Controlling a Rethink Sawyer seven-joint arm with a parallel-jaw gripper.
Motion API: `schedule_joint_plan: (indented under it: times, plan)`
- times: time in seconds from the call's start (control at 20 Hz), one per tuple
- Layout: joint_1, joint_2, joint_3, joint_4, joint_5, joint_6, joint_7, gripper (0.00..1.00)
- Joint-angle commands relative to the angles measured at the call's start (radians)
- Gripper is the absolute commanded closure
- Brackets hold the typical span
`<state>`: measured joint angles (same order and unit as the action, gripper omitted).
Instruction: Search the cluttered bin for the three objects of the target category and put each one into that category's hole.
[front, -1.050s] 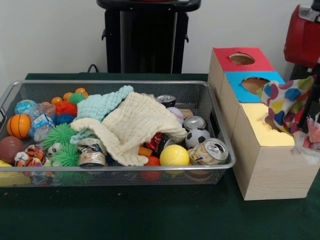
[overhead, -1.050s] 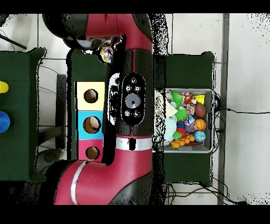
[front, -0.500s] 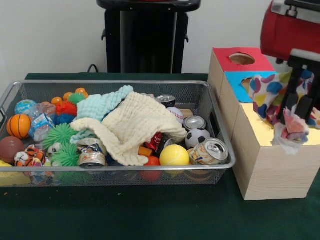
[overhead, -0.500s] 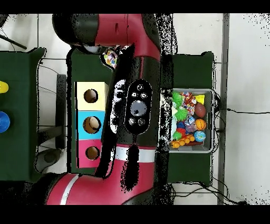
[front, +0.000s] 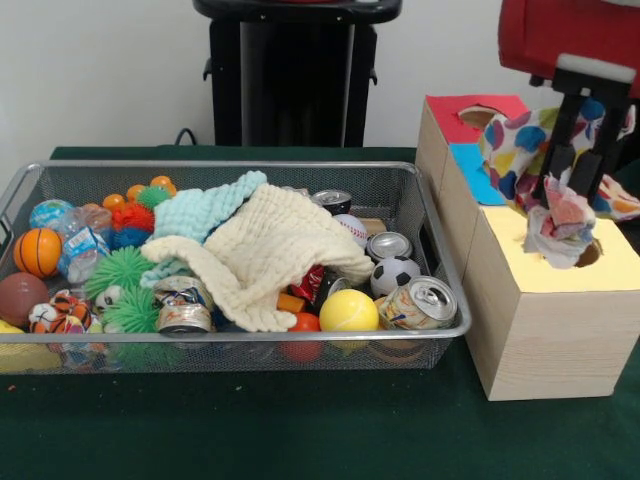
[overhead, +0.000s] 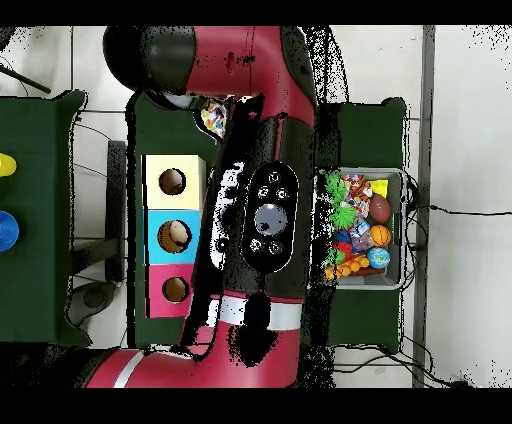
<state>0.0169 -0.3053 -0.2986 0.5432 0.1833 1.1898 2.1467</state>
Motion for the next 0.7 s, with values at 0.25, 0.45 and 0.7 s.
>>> schedule_joint_plan:
  times: [0.25, 0.45, 0.7]
  plan:
    - [-0.011, -0.046, 0.14, 0.213, -0.118, -0.07, -0.364, 1.0]
    - [-0.02, -0.061, 0.167, 0.234, -0.13, -0.071, -0.371, 1.0]
    - [-0.026, -0.076, 0.183, 0.245, -0.158, -0.061, -0.377, 1.0]
